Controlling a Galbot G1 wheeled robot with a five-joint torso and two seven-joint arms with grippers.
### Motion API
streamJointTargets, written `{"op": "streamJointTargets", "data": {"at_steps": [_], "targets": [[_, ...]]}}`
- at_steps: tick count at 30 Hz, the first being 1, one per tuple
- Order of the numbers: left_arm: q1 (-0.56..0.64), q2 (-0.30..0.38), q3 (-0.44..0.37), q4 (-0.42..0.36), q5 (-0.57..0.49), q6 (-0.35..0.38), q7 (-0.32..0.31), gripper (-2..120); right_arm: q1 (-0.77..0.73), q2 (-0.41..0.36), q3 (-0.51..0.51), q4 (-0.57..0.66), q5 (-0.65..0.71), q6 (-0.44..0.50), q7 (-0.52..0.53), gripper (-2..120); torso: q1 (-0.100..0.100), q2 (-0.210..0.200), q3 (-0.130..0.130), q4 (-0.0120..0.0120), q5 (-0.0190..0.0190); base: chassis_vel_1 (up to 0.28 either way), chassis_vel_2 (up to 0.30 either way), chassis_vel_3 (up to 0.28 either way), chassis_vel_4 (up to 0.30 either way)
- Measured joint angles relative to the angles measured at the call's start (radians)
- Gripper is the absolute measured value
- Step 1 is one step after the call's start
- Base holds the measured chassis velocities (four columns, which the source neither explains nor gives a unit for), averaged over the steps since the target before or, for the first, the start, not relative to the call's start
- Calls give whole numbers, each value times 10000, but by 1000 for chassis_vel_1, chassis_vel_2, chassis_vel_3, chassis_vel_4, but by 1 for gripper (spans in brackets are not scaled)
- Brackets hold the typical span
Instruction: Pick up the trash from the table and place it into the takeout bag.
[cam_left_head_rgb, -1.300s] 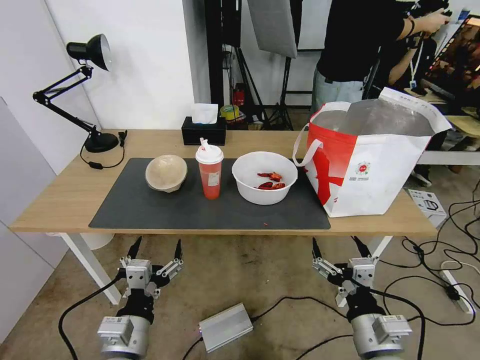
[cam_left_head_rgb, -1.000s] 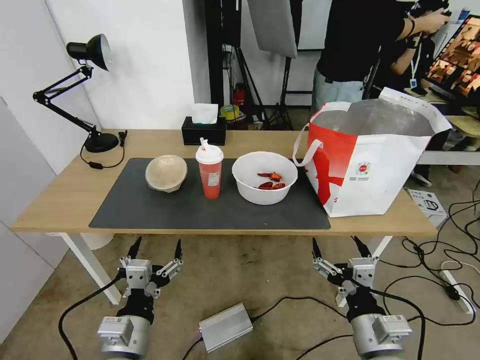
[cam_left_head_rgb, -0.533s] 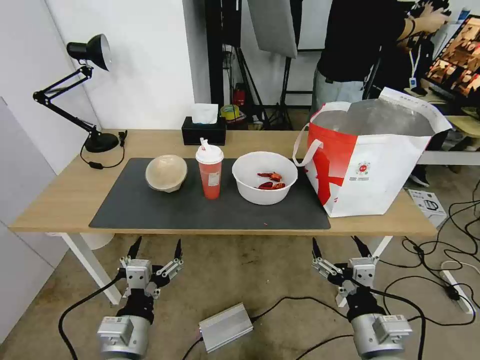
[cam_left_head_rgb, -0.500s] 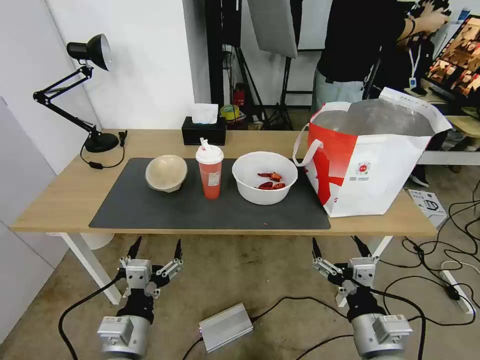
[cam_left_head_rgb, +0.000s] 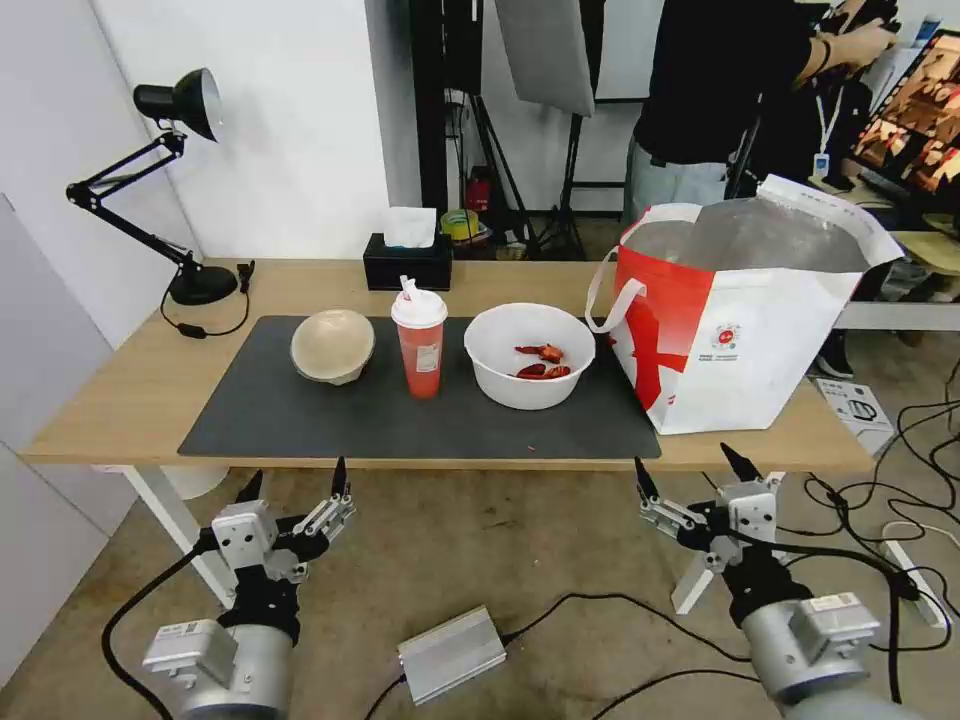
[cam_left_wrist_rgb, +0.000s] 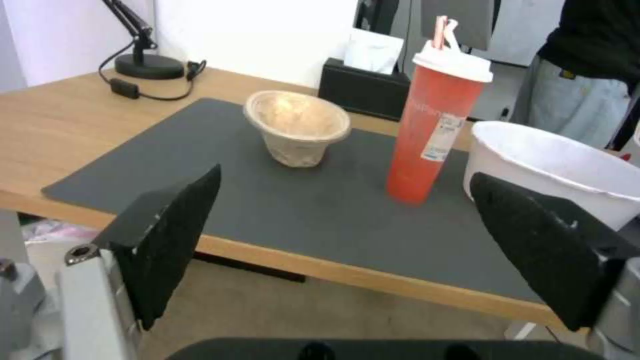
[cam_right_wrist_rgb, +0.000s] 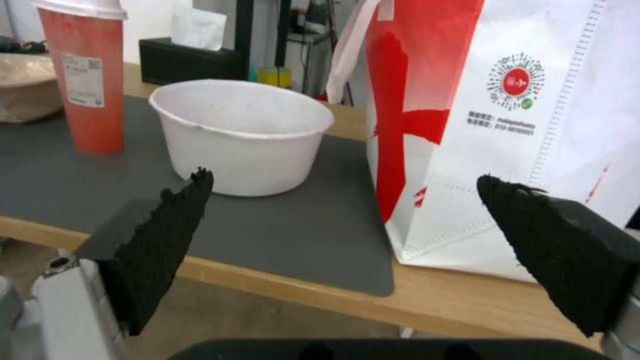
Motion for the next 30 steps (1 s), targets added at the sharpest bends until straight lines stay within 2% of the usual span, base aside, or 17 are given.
{"op": "streamJointTargets", "data": {"at_steps": [8,19,21,28,30], "targets": [[-40,36,41,0,0,-36,76,100,13,65,-106,-219,-38,168,-179,100,0,0,0,-1,-1,0,0,0,0],[-93,150,-13,-64,-136,-81,101,100,453,-254,-159,-494,681,1151,-1182,100,0,0,0,0,-2,0,0,0,0],[-95,256,50,56,-216,-86,125,100,719,-686,-114,-632,955,1545,-1676,100,0,0,0,0,-2,0,0,0,0],[-144,243,33,143,-257,-86,130,100,1063,-1379,-60,-844,1097,1733,-2048,100,0,0,0,-1,-1,0,0,0,0],[-140,185,-6,151,-272,-86,130,100,1287,-1814,-47,-955,1290,1807,-2234,100,0,0,0,-1,0,0,0,0,0]]}}
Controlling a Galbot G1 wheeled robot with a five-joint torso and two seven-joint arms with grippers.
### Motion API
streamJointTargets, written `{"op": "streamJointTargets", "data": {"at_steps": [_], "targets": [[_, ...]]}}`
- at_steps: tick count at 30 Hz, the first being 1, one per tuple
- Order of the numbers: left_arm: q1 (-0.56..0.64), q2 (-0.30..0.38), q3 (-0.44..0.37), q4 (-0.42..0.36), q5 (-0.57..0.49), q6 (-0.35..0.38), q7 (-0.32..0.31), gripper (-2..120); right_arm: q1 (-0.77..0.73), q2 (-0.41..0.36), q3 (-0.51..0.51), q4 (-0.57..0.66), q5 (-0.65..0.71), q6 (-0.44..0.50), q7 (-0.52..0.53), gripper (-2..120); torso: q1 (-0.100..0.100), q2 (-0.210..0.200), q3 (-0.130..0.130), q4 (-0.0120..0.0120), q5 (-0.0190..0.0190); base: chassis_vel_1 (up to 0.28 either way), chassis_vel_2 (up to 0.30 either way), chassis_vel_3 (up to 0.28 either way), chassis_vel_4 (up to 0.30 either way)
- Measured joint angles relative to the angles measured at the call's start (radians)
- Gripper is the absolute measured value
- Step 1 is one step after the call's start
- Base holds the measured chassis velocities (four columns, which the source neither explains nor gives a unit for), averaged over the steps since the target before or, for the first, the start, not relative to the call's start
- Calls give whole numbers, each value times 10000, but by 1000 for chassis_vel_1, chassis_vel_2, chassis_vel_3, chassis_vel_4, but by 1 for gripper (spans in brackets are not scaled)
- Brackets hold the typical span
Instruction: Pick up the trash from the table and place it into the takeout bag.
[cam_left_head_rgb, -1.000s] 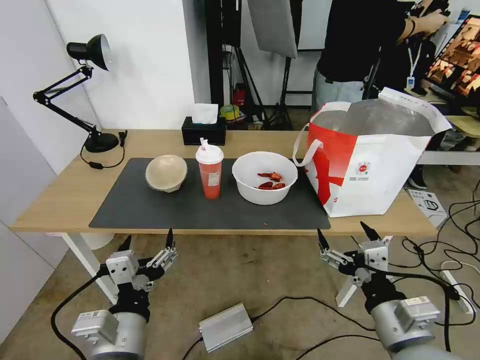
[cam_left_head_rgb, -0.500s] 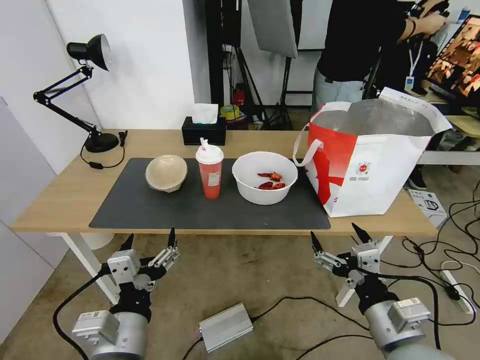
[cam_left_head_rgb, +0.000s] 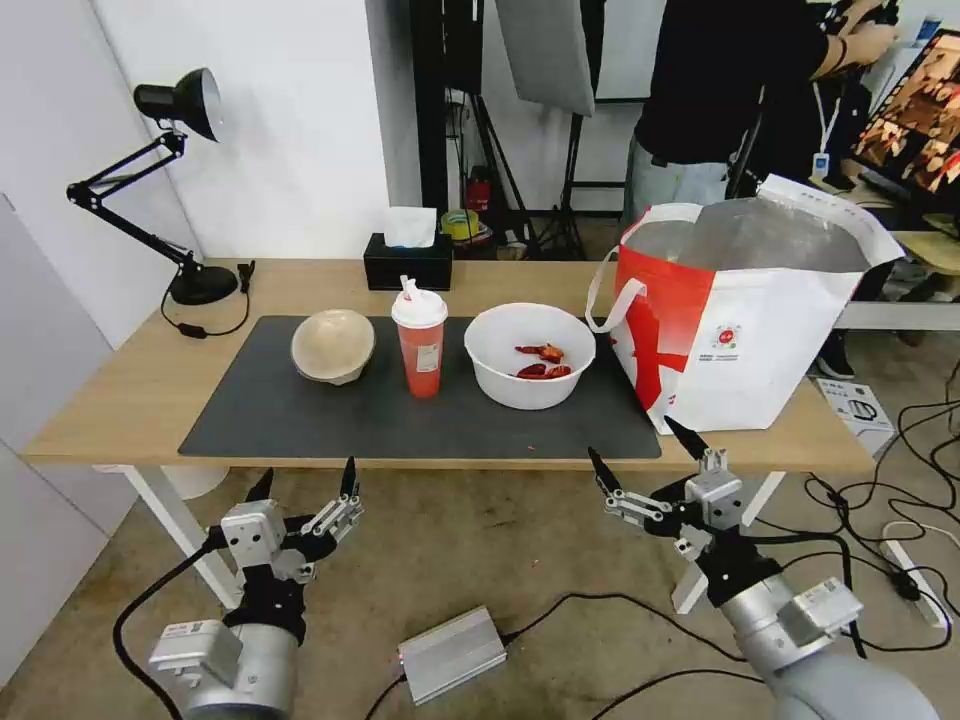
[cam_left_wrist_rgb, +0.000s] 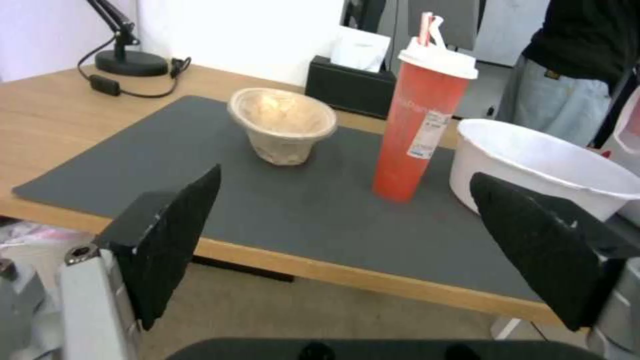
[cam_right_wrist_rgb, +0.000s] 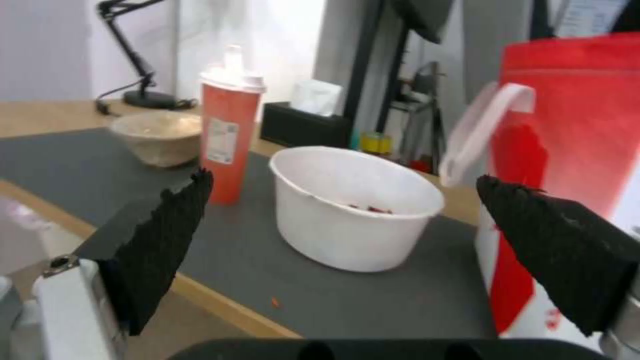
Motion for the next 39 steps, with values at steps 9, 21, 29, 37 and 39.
{"op": "streamJointTargets", "data": {"at_steps": [9,21,29,37,39], "targets": [[104,-250,-38,12,6,-16,69,100,1060,-1458,-176,-513,668,278,-593,100,0,0,0,0,0,0,0,0,0],[110,-387,-92,90,24,-70,117,100,2744,-2247,-983,-1272,1243,607,-1442,100,0,0,1,2,-1,0,0,0,0],[151,-531,-101,120,36,-115,176,100,4217,-2724,-1893,-2092,1814,724,-2222,100,1,-1,0,3,-2,0,0,0,0],[173,-642,-110,179,64,-285,222,100,6164,-3135,-3044,-3015,2279,784,-3038,100,1,-1,1,3,-2,0,0,0,0],[183,-673,-110,181,87,-296,225,100,6405,-3194,-3169,-3124,2324,801,-3163,100,0,-1,1,2,-1,0,0,0,0]]}}
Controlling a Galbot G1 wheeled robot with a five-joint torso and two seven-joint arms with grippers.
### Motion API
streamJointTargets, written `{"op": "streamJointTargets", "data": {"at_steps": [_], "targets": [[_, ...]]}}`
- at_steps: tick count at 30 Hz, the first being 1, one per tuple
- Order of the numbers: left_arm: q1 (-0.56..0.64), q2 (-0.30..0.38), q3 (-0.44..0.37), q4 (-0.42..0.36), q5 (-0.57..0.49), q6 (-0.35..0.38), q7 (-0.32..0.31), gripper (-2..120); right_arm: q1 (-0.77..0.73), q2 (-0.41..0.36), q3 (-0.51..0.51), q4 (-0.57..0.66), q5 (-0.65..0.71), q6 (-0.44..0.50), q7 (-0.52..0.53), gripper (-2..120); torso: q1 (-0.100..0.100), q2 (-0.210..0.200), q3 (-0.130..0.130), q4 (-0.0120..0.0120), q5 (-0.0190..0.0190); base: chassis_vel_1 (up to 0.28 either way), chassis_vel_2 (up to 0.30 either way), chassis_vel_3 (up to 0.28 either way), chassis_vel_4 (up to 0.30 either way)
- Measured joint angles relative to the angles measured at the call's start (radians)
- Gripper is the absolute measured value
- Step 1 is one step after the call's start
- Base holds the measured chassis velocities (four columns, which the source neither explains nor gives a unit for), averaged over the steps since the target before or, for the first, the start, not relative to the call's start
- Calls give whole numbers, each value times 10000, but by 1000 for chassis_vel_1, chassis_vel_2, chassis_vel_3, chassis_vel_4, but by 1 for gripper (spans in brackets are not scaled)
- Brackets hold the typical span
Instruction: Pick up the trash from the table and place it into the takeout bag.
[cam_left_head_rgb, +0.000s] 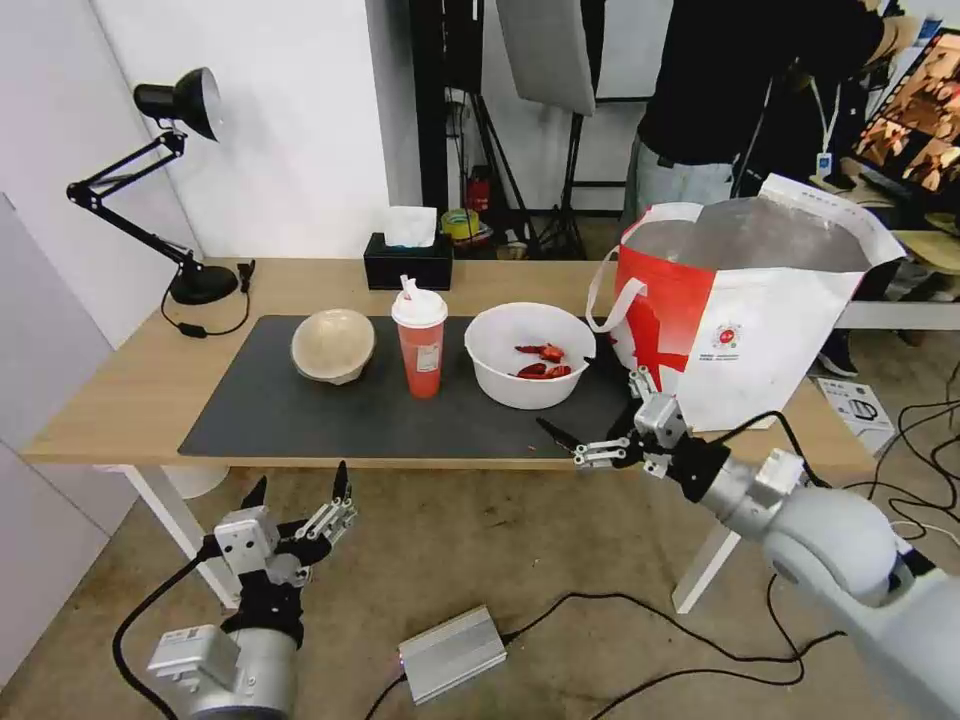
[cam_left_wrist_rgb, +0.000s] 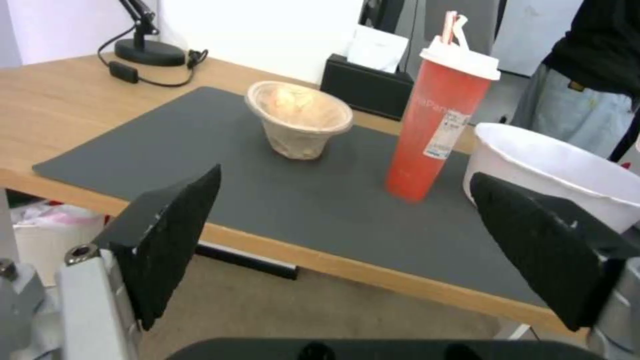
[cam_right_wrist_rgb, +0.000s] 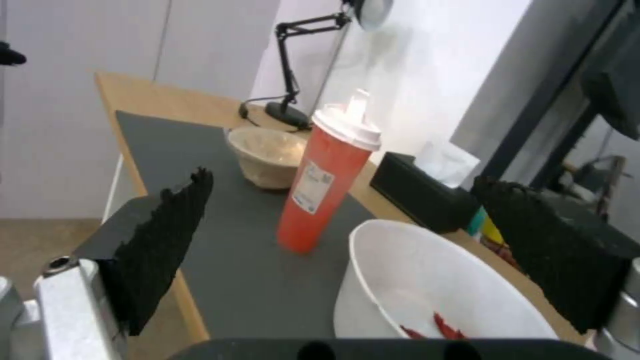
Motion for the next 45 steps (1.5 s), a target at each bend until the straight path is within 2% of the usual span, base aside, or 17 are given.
{"op": "streamJointTargets", "data": {"at_steps": [11,20,29,40,45], "targets": [[93,-135,4,41,161,-121,12,100,1751,-540,-1277,-743,-32,33,-664,100,0,1,-1,-1,-1,0,0,0,0],[115,-209,1,114,209,-246,35,100,2981,-565,-2226,-1261,-52,-104,-1199,100,0,0,-1,0,-2,0,0,0,0],[253,-354,4,127,391,-326,68,100,5160,-120,-3491,-2689,15,-286,-2668,100,0,0,0,0,-2,0,0,0,0],[307,-532,55,202,688,-401,80,100,6665,417,-4725,-4067,98,-201,-3407,100,0,0,0,0,-2,0,0,0,0],[298,-589,78,261,787,-475,87,100,7090,561,-4982,-4546,105,-90,-3918,100,0,0,0,0,-2,0,0,0,0]]}}
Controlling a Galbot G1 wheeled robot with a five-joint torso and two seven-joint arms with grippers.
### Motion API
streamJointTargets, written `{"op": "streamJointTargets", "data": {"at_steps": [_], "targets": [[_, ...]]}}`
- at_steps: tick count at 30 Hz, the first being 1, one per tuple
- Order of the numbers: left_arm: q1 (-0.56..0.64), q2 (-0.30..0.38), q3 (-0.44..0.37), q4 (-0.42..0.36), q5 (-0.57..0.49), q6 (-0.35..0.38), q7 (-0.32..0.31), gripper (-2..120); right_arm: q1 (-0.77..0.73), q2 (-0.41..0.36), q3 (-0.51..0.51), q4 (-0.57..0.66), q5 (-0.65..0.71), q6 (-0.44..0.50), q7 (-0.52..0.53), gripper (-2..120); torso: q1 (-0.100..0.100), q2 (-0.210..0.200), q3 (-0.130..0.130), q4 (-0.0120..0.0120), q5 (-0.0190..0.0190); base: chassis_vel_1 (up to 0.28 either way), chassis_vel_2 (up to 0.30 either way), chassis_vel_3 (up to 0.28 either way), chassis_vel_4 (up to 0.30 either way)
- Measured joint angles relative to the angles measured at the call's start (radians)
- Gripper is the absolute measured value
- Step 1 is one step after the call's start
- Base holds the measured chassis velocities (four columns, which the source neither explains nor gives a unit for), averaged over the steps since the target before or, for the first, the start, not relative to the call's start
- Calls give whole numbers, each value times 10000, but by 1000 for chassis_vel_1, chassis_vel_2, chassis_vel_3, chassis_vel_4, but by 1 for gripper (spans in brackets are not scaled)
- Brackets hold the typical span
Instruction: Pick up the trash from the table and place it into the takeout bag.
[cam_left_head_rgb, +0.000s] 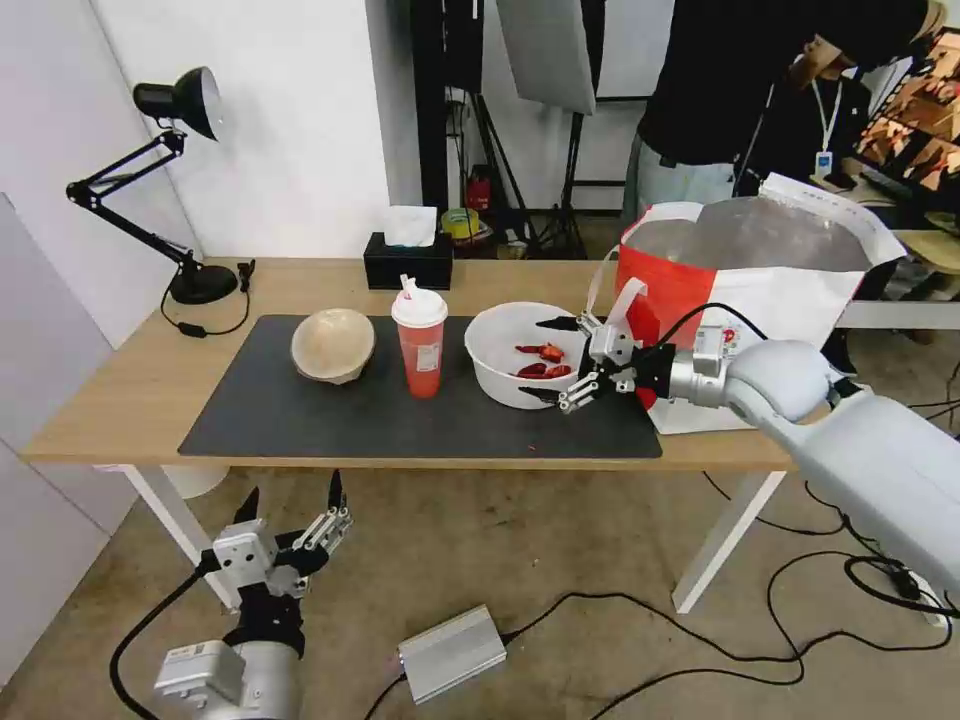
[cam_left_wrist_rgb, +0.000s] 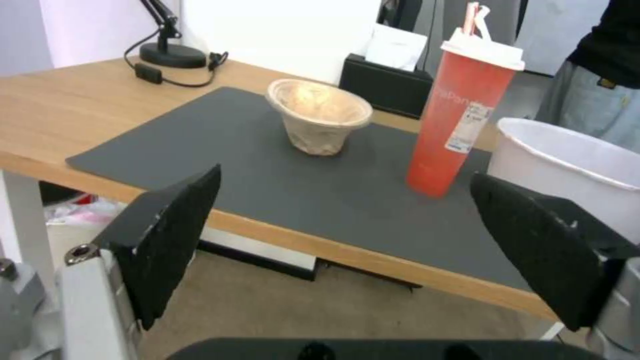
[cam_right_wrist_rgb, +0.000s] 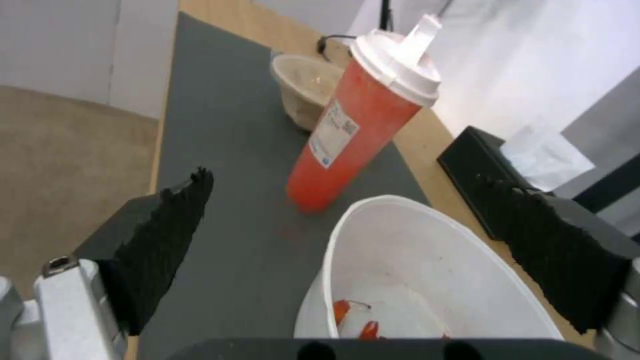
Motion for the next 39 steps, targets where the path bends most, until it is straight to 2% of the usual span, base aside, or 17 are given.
{"op": "streamJointTargets", "data": {"at_steps": [2,13,19,29,39], "targets": [[3,-73,20,54,125,-84,3,100,401,123,-227,-407,78,73,-425,100,0,0,0,-1,2,0,0,0,0],[0,-328,203,224,339,-233,10,100,1459,480,-890,-1367,220,102,-1394,100,-1,0,-1,-2,0,0,0,0,0],[65,-448,300,257,501,-318,76,100,2059,897,-1227,-2232,200,26,-2442,100,-1,0,0,0,1,0,0,0,0],[199,-465,316,360,567,-566,89,100,2685,1178,-1733,-2958,214,-253,-3175,100,-1,1,0,0,1,0,0,0,0],[291,-517,339,383,751,-705,193,100,3318,1349,-2306,-3259,331,-511,-3438,100,-1,1,0,0,1,0,0,0,0]]}}
